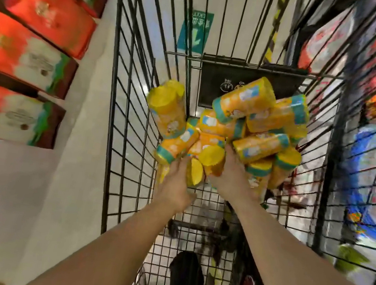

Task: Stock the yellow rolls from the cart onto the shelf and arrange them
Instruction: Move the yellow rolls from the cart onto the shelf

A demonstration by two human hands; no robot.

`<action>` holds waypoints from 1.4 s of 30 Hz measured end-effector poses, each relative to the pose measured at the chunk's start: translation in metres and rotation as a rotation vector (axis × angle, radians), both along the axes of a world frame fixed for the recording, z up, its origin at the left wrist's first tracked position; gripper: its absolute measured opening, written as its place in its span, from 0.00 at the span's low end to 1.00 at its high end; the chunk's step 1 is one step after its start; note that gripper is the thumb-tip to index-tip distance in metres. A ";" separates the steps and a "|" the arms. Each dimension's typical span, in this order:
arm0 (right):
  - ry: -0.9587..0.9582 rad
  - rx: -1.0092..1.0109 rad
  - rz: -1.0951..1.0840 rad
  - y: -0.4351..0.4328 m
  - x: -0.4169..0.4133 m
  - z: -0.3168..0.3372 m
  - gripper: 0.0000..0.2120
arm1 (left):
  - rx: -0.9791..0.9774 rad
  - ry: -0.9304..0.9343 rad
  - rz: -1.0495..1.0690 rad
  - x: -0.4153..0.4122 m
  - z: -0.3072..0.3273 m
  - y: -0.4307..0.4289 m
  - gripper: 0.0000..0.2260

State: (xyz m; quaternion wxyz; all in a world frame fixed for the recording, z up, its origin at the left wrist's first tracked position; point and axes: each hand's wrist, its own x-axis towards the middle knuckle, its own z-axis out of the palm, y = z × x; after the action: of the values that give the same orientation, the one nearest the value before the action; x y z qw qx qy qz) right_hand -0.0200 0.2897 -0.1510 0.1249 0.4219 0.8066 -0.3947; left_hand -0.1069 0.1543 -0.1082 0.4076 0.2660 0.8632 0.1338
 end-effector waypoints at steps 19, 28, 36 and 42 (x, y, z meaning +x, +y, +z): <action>0.294 -0.131 -0.455 -0.022 0.036 0.004 0.33 | 0.221 -0.145 0.344 0.005 -0.012 -0.012 0.33; 0.444 -0.243 -0.789 -0.046 0.070 0.081 0.34 | 0.374 -0.306 0.643 0.011 0.068 -0.032 0.20; 0.715 -0.269 -0.928 -0.077 0.101 0.167 0.37 | 0.514 -0.386 0.586 0.021 0.147 -0.045 0.22; 0.920 -0.184 -0.958 -0.113 0.134 0.227 0.35 | 0.601 -0.544 0.520 0.037 0.209 -0.068 0.20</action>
State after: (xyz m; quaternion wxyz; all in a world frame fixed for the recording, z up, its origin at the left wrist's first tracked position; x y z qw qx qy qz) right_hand 0.1140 0.1770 0.0761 -0.3853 0.5099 0.4643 -0.6132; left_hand -0.0704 0.0860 0.1004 0.4770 0.1025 0.6862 0.5395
